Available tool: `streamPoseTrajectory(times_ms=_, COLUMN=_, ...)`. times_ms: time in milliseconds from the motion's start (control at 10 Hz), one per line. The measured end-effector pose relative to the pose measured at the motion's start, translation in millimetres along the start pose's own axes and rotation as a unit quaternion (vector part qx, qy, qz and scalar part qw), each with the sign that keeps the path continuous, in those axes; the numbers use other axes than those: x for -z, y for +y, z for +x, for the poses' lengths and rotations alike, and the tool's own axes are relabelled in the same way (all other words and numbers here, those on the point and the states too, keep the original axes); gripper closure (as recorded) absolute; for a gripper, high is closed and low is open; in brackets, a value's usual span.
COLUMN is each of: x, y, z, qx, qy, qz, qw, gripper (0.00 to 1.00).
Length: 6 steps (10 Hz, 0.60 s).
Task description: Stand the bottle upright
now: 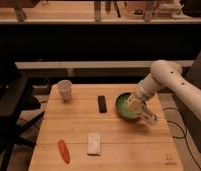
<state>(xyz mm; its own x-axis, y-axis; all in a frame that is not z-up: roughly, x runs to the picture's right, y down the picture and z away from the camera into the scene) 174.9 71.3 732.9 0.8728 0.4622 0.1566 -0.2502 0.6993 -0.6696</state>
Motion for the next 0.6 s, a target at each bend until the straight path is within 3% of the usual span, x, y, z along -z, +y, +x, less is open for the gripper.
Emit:
streamPoseTrajectory(times_ms=100, x=5.2, y=3.6, z=-0.2, qx=-0.006, qy=-0.010, qz=-0.001, qw=0.9999, gripper=0.96)
streamPoseTrajectory(times_ms=300, x=12.5, y=11.6, z=3.9, qx=-0.017, qy=-0.068, qz=-0.015, qw=0.9975, gripper=0.94)
streamPoseTrajectory(times_ms=600, x=10.2, y=24.3, z=-9.5, qx=0.004, qy=-0.135, qz=-0.053, qw=0.9894, gripper=0.65)
